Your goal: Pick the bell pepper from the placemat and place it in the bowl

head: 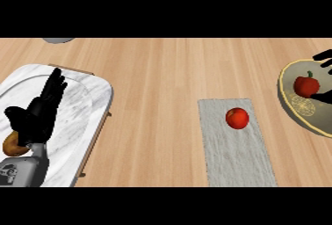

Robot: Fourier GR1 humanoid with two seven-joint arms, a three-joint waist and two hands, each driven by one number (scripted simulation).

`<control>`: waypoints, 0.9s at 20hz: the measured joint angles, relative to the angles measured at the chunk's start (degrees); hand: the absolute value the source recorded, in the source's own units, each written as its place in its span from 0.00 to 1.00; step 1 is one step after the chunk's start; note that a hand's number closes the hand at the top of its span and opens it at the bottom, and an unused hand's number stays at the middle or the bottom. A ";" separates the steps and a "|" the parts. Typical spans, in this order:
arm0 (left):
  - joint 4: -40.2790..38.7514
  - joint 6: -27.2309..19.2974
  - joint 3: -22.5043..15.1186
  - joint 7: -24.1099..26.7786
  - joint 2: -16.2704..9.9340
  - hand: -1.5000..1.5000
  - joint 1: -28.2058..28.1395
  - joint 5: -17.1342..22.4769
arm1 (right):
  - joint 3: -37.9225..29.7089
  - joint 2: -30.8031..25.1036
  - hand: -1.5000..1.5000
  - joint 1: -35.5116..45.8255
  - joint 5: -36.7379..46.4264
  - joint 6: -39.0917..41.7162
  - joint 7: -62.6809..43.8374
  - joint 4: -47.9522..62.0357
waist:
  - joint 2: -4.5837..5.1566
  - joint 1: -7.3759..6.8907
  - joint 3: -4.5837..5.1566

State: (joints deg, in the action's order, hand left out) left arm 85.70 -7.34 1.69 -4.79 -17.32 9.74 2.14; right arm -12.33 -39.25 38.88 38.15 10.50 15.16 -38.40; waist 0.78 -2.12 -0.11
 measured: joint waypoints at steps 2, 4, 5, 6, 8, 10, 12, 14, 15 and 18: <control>0.12 0.30 0.46 -0.65 -0.42 0.50 0.57 0.15 | -1.32 -0.21 0.00 1.70 -1.42 1.31 3.03 3.68 | -0.03 0.08 -0.03; 0.03 0.68 0.87 -0.55 -0.67 0.50 0.55 0.43 | -3.94 0.02 0.00 2.93 -4.25 2.53 5.14 6.28 | -0.06 0.12 -0.05; 0.16 1.00 1.24 -0.43 -0.96 0.50 0.11 0.74 | -5.89 -0.20 0.00 3.38 -6.32 3.63 5.99 7.38 | -0.10 0.15 -0.06; 0.44 0.98 1.29 -0.41 -0.98 0.50 -0.18 0.74 | -8.00 -0.24 0.00 3.75 -8.57 4.57 6.84 8.37 | -0.16 0.25 -0.08; 0.55 0.88 1.44 -0.39 -1.01 0.50 -0.29 0.67 | -12.39 -0.42 0.00 4.98 -13.12 6.20 7.81 10.23 | -0.19 0.47 -0.12; 0.34 1.18 1.86 -0.65 -1.32 0.50 -0.32 0.97 | -16.67 -1.40 0.00 5.61 -17.55 8.80 8.69 12.34 | -0.21 0.80 -0.12; 1.28 0.90 1.79 -1.39 -1.27 0.50 -0.38 0.82 | -20.25 -3.56 0.00 6.13 -21.05 11.79 8.56 14.90 | -0.22 0.77 -0.13; 1.20 0.97 1.91 -0.31 -1.09 0.50 -1.08 0.71 | -22.98 -6.59 0.00 5.99 -23.52 14.95 8.56 17.64 | -0.10 0.66 -0.13; 1.48 0.90 1.83 -0.38 -0.98 0.50 -1.22 0.60 | -23.87 -8.19 0.00 5.50 -24.33 16.85 8.93 18.93 | -0.05 0.61 -0.13; 1.47 1.00 1.98 -0.56 -0.96 0.50 -0.71 0.59 | -25.50 -12.37 0.00 3.27 -25.57 21.50 10.34 22.26 | 0.15 0.53 -0.18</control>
State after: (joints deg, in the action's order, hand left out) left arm 87.17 -6.34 3.67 -5.35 -18.28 9.04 2.73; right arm -37.82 -51.61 42.14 12.58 32.00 25.50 -16.14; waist 0.92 -1.59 -0.28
